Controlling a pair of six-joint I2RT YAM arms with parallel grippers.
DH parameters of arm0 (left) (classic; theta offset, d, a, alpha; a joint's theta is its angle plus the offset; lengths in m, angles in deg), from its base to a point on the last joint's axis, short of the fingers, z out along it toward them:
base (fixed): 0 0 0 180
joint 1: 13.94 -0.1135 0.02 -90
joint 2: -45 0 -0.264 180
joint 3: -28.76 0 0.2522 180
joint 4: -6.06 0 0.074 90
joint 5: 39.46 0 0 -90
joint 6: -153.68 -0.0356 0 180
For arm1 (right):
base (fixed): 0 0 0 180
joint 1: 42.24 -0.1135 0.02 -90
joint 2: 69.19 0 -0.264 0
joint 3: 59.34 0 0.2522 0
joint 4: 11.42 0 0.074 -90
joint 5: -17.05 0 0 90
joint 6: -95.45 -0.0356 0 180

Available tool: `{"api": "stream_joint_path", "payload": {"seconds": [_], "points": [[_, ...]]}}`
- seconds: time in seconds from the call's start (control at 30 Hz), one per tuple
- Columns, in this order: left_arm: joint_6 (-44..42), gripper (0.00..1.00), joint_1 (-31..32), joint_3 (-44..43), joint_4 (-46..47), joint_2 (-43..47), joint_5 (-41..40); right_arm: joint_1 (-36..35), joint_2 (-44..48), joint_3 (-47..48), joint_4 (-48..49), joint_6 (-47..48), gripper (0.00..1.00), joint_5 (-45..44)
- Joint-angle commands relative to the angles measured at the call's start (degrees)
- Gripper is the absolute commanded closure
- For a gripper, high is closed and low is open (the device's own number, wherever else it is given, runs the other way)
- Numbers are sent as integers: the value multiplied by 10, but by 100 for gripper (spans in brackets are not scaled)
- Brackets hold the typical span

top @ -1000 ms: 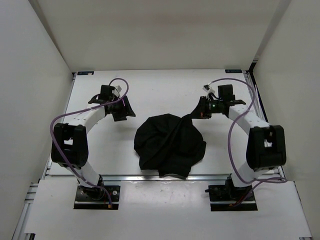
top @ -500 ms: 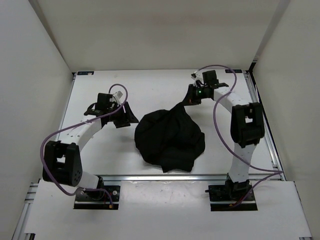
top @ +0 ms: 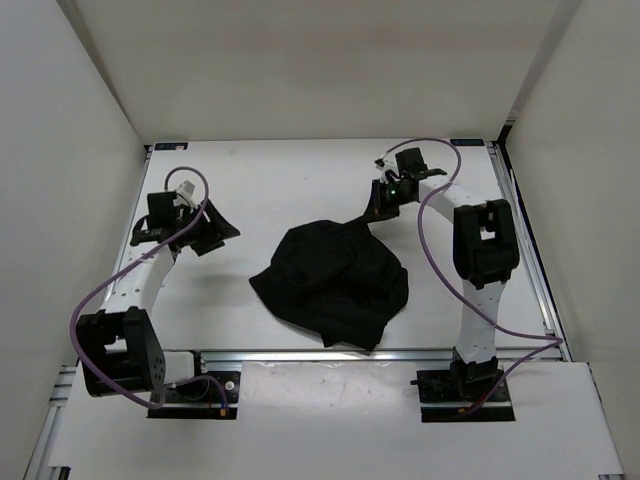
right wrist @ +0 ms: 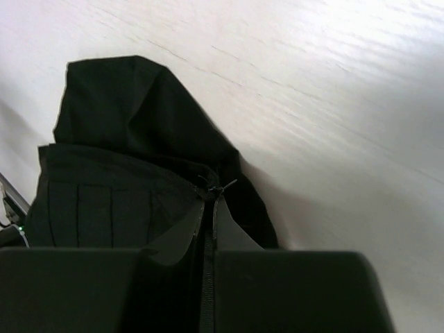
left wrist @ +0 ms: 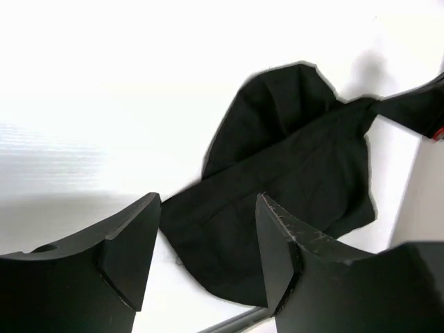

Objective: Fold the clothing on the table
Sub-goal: Flatten the skirt out

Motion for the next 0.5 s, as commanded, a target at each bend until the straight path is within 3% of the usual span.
{"api": "stream_joint_path", "payload": {"seconds": [0.0, 0.2, 0.47], "points": [[39, 33, 0, 36, 36, 34, 72, 20, 31, -13, -20, 21, 100, -9], [169, 44, 8, 243, 171, 98, 105, 47, 40, -24, -19, 11, 100, 3], [211, 39, 12, 299, 207, 110, 13, 49, 54, -41, -16, 6, 100, 13]]}}
